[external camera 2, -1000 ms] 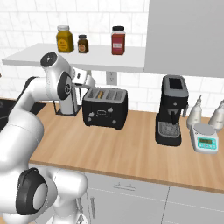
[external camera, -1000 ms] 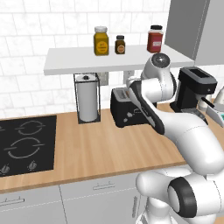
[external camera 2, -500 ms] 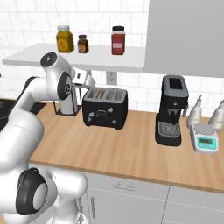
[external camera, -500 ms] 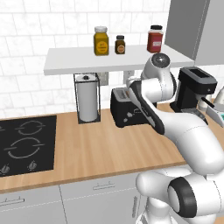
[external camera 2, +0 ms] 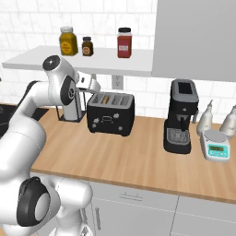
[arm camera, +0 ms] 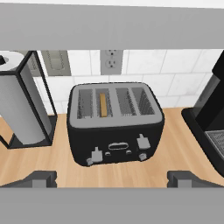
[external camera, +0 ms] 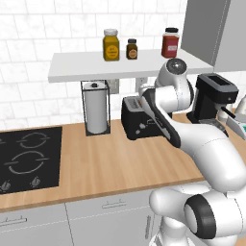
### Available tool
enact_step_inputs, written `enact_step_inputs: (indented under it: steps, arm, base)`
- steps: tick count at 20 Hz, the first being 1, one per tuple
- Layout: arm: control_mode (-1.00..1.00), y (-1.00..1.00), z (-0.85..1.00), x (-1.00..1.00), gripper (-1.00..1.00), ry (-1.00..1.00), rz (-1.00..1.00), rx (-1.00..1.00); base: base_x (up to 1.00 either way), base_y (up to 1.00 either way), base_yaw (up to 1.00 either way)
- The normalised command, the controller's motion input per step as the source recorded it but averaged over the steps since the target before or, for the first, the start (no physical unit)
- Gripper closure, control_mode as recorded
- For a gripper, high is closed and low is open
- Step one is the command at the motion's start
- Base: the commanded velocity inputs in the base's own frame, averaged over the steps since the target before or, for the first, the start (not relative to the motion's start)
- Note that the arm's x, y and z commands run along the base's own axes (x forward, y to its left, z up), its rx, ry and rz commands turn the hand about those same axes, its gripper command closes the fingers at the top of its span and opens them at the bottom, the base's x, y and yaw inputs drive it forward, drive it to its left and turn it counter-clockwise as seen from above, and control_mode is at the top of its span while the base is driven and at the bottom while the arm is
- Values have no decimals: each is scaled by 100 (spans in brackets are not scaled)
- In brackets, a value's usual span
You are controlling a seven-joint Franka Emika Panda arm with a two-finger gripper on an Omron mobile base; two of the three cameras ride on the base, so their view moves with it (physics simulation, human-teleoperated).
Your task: Start the toaster. Once the lever pops up, take the bread to the plate on the dining counter.
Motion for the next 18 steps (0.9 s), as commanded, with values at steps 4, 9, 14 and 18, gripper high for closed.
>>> enact_step_inputs:
  steps: [4, 9, 14, 18]
  arm:
    - [-100, 0, 0, 0, -100, 0, 0, 0]
    - [-100, 0, 0, 0, -100, 0, 0, 0]
    - [-100, 0, 0, 0, -100, 0, 0, 0]
    - [-100, 0, 0, 0, -100, 0, 0, 0]
  base:
    - [0, 0, 0]
    - [0, 0, 0]
    - [0, 0, 0]
    - [0, 0, 0]
